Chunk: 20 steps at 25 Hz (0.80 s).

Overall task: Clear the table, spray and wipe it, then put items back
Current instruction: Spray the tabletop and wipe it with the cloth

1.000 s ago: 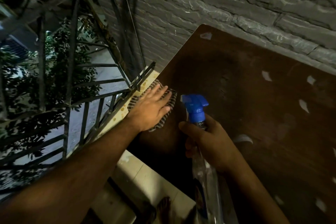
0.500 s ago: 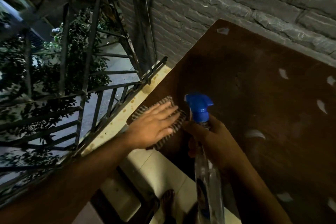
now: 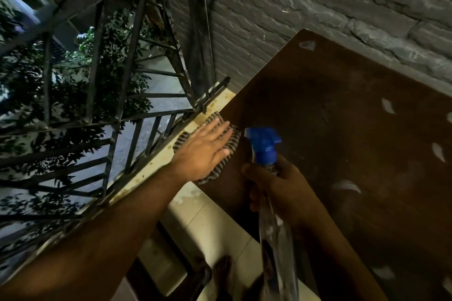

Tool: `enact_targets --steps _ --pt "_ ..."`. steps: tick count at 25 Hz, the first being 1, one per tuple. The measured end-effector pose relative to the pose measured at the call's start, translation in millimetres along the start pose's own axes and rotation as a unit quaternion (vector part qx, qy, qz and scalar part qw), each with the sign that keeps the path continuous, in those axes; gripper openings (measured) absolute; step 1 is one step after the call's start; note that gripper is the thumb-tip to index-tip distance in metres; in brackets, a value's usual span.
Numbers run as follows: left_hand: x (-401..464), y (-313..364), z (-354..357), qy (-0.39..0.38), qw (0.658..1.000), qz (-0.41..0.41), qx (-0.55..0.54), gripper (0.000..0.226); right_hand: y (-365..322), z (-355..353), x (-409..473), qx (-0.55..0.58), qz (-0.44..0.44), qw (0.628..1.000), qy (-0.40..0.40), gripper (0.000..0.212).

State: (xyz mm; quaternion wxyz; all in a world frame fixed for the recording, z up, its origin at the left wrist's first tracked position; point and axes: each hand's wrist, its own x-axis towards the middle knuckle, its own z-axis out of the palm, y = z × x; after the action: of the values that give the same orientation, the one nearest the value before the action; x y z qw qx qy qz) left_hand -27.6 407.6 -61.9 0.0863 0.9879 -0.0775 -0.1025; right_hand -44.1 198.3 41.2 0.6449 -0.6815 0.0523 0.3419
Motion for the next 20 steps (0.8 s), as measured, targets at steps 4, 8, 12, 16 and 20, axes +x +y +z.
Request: enact_targets --steps 4,8,12,16,20 --pt "-28 35 8 -0.032 0.996 0.079 -0.005 0.052 -6 -2 -3 0.014 0.003 1.000 -0.028 0.014" --pt "-3 -6 6 -0.017 1.000 -0.006 -0.015 0.061 4 -7 0 0.014 0.009 1.000 -0.010 0.011" --pt "18 27 3 -0.021 1.000 0.010 0.020 0.058 7 -16 4 0.039 0.000 0.999 0.008 0.011" --pt "-37 39 12 -0.040 0.991 0.124 0.004 0.056 7 -25 -2 0.048 0.006 0.999 0.008 0.019" --pt "16 -4 6 -0.027 0.999 0.021 0.034 0.065 12 -35 4 0.037 0.011 0.999 0.038 0.012"
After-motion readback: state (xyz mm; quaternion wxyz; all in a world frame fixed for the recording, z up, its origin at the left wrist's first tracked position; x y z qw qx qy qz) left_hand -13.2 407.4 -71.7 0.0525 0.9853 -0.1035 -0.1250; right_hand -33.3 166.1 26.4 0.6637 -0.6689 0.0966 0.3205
